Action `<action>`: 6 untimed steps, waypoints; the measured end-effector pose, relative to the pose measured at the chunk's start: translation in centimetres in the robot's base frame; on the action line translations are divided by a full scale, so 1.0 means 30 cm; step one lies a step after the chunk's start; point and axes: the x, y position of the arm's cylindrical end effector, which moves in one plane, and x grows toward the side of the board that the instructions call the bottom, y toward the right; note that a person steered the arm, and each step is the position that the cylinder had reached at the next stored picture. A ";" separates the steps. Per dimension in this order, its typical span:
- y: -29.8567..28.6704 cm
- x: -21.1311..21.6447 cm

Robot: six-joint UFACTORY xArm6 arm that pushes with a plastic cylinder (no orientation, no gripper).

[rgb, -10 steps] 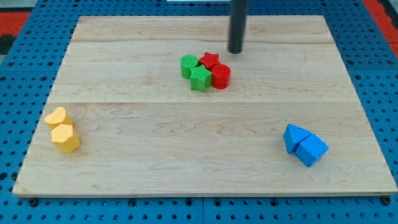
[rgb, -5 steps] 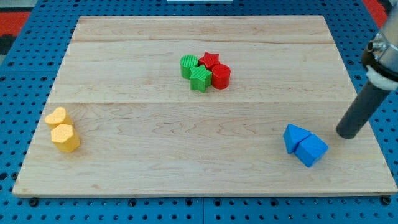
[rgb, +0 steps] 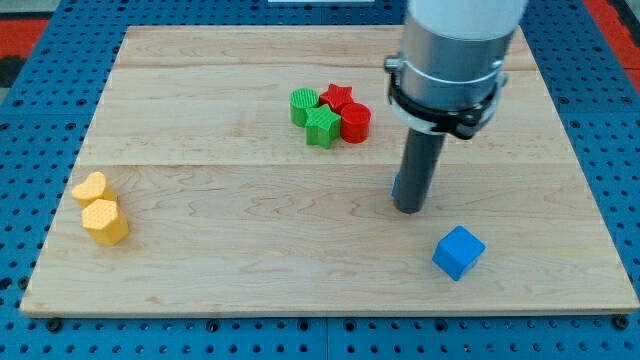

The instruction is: Separate the blue blocks from each other

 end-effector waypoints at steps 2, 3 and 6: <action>0.181 -0.074; -0.153 -0.154; -0.392 -0.045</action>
